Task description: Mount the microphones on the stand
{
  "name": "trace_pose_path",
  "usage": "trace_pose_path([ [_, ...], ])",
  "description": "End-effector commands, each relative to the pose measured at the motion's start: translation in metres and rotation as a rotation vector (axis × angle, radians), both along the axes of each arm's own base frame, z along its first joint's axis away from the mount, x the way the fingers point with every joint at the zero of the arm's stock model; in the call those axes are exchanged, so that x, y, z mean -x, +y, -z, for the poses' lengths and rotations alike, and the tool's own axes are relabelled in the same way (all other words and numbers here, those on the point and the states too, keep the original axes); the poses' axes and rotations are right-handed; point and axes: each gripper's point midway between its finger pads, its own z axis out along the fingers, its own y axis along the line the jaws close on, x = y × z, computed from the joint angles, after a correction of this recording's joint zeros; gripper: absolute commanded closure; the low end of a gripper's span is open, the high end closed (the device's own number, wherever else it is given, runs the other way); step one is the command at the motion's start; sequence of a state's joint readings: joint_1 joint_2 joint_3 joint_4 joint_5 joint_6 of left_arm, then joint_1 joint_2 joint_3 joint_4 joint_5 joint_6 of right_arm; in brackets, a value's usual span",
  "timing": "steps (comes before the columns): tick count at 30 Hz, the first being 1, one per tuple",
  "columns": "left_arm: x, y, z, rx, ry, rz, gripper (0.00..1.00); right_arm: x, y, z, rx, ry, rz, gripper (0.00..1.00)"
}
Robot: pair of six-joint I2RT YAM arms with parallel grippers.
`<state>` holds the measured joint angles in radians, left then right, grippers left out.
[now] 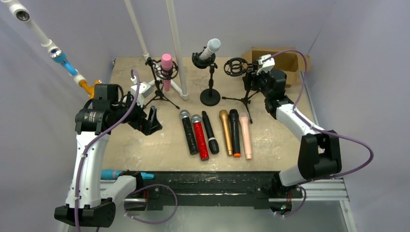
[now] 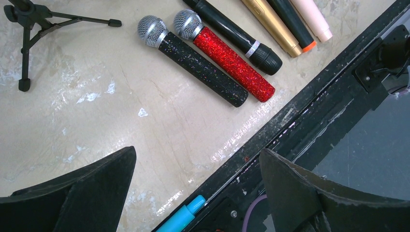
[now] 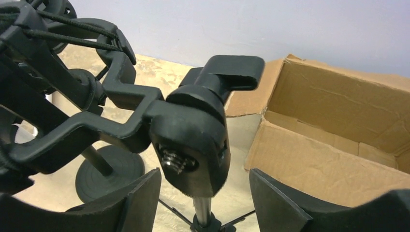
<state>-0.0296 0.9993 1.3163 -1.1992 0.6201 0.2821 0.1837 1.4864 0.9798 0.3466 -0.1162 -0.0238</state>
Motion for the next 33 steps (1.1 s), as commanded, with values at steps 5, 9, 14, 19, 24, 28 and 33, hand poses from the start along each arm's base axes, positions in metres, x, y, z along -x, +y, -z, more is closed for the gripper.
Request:
trace_pose_path([
  [5,0.003,-0.002,-0.013,0.005,-0.052,0.015,0.0,0.044,-0.025,-0.047,-0.092,-0.001,0.131,0.02],
  [9,0.004,-0.001,-0.013,-0.001,-0.059,0.014,0.0,0.079,-0.031,-0.045,-0.208,0.096,0.196,0.01],
  [14,0.003,-0.001,-0.015,0.001,-0.063,0.014,0.0,0.13,-0.012,-0.028,-0.391,0.232,0.136,0.01],
  [19,0.002,0.001,-0.015,-0.008,-0.065,0.004,0.0,0.164,-0.026,0.022,-0.378,0.453,0.271,0.03],
  [24,0.001,0.002,-0.013,-0.01,-0.061,-0.006,0.0,0.183,-0.033,0.054,-0.34,0.529,0.347,0.13],
  [28,0.001,0.003,-0.012,-0.012,-0.058,-0.016,0.0,0.191,-0.014,0.076,-0.263,0.6,0.324,0.15],
  [33,0.0,0.005,-0.013,-0.021,-0.063,-0.025,0.0,0.192,-0.006,0.113,-0.159,0.682,0.38,0.2],
])
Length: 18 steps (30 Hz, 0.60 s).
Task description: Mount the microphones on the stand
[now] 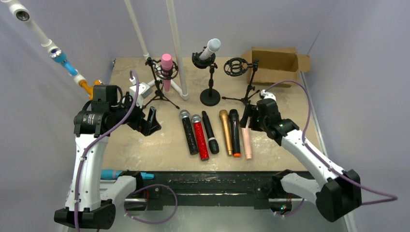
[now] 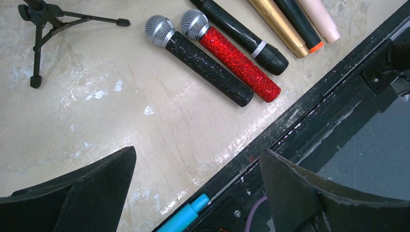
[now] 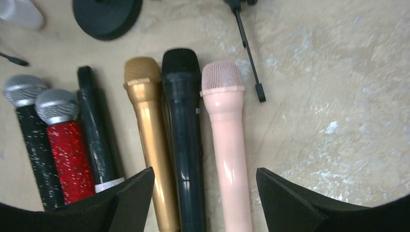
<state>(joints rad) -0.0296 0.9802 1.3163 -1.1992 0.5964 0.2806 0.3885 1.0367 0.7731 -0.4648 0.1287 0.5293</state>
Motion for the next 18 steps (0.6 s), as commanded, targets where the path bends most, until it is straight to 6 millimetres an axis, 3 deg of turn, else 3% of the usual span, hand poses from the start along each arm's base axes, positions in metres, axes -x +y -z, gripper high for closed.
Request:
trace_pose_path([
  [1,-0.001,0.001,-0.011,-0.007,-0.045,-0.009,0.0,0.001,-0.012,0.033,0.095,0.084,0.087,0.23],
  [9,-0.001,0.002,-0.011,-0.011,-0.05,-0.008,0.0,0.0,-0.015,0.076,0.132,0.159,0.12,0.42],
  [18,-0.001,0.003,-0.008,-0.015,-0.044,-0.009,0.0,-0.003,-0.006,0.097,0.126,0.194,0.102,0.45],
])
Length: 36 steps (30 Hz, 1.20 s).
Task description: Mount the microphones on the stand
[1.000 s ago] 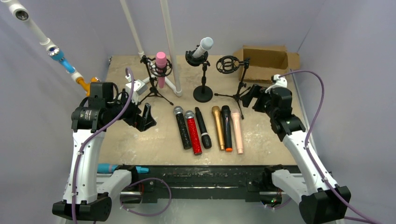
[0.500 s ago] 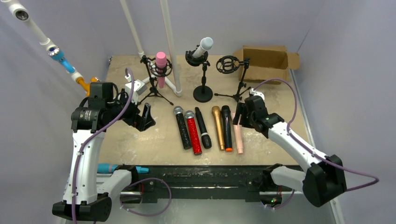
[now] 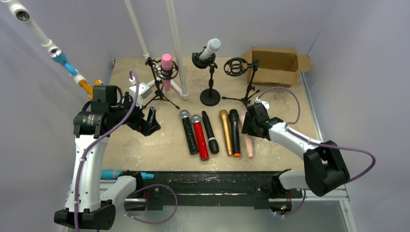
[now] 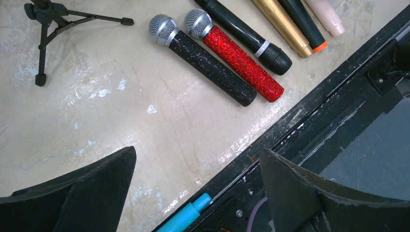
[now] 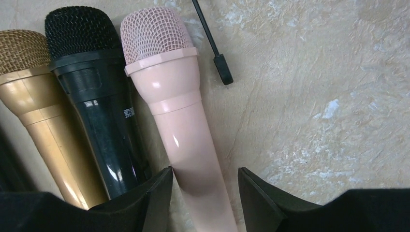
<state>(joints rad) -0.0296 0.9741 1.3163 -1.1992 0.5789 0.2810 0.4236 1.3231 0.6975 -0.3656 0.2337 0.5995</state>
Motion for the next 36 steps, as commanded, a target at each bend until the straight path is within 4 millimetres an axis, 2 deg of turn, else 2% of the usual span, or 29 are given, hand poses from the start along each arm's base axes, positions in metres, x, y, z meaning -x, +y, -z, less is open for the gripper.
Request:
trace_pose_path([
  [1,-0.001,0.0,-0.009,-0.001,-0.038,0.002,0.0,-0.004,0.001,0.006,-0.003,-0.016,0.014,0.45],
  [7,-0.001,-0.001,-0.007,0.003,-0.03,0.003,0.0,-0.005,0.003,0.02,-0.004,0.006,0.013,0.46],
  [11,0.0,-0.002,-0.005,0.012,-0.02,0.004,0.0,-0.004,0.004,0.018,-0.014,0.003,0.016,0.62],
  [15,0.002,-0.008,-0.01,0.048,-0.007,0.021,0.0,0.002,0.006,-0.007,-0.071,-0.059,0.029,0.87],
  [20,0.006,-0.023,-0.022,0.136,0.021,0.065,0.0,0.017,0.021,-0.053,-0.174,-0.155,-0.012,1.0],
  [23,0.009,-0.031,-0.029,0.184,0.047,0.09,0.0,0.03,0.041,-0.075,-0.228,-0.173,-0.081,1.0],
  [26,0.018,-0.041,-0.036,0.245,0.076,0.138,0.0,0.042,0.072,-0.102,-0.301,-0.208,-0.169,1.0],
  [30,0.029,-0.048,-0.045,0.292,0.081,0.182,0.0,0.056,0.128,-0.151,-0.437,-0.293,-0.313,1.0],
  [34,0.036,-0.051,-0.053,0.316,0.08,0.204,0.0,0.064,0.19,-0.197,-0.477,-0.368,-0.461,1.0],
  [36,0.038,-0.053,-0.056,0.326,0.08,0.21,0.0,0.061,0.222,-0.222,-0.469,-0.423,-0.515,1.0],
])
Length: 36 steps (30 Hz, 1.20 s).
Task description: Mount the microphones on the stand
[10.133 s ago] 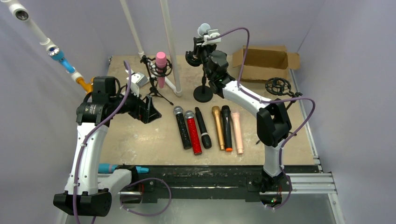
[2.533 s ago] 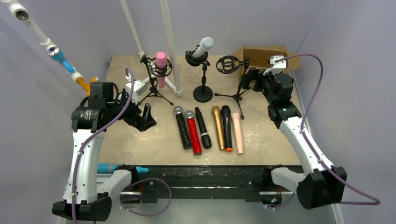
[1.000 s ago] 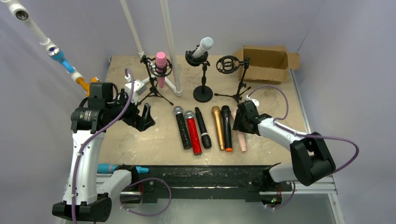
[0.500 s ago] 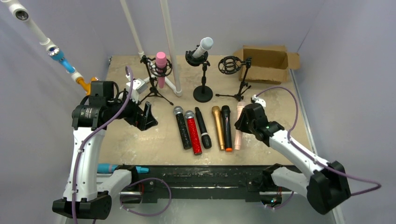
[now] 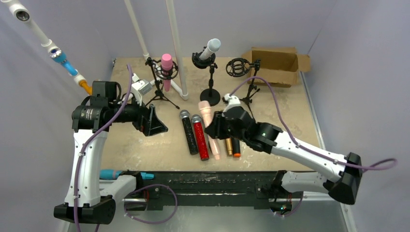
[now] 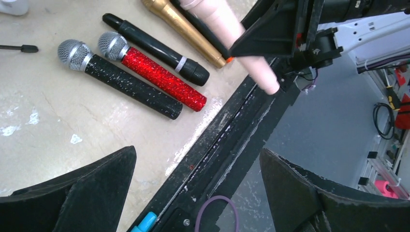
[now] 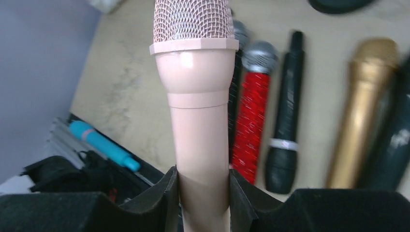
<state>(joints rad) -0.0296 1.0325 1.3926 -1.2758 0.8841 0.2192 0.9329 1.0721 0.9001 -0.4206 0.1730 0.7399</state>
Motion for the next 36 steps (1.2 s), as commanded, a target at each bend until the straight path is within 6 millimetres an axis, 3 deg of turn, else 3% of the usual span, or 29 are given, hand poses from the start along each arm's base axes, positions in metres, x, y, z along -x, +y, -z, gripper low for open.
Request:
trace_pose_path([
  [1,0.015,-0.01,-0.025,0.074,-0.027,0.046,0.0,-0.014,0.073,-0.089,-0.13,-0.195,-0.072,1.0],
  [6,0.022,-0.013,-0.032,0.101,-0.03,0.05,0.0,-0.032,0.127,-0.158,-0.251,-0.351,-0.065,1.0],
  [13,0.025,-0.014,-0.038,0.113,-0.036,0.049,0.0,-0.031,0.167,-0.22,-0.42,-0.486,0.006,1.0],
  [19,0.019,-0.014,-0.033,0.114,-0.026,0.043,0.0,-0.012,0.183,-0.252,-0.567,-0.54,0.098,1.0],
  [23,0.014,-0.014,-0.029,0.113,-0.034,0.045,0.01,-0.002,0.188,-0.261,-0.61,-0.555,0.099,1.0],
  [26,0.013,-0.015,-0.027,0.113,-0.04,0.058,0.19,0.0,0.188,-0.26,-0.605,-0.556,0.1,1.0],
  [28,0.012,-0.015,-0.027,0.111,-0.046,0.062,0.37,0.0,0.187,-0.257,-0.599,-0.555,0.1,1.0],
  [30,0.011,-0.014,-0.027,0.106,-0.058,0.064,0.58,0.001,0.188,-0.254,-0.588,-0.551,0.089,1.0],
  [33,0.005,-0.01,-0.024,0.073,-0.074,0.036,1.0,0.007,0.196,-0.247,-0.567,-0.524,0.033,1.0],
  [36,0.004,-0.005,-0.022,0.036,-0.107,0.019,1.0,0.003,0.194,-0.238,-0.527,-0.487,0.018,0.94],
])
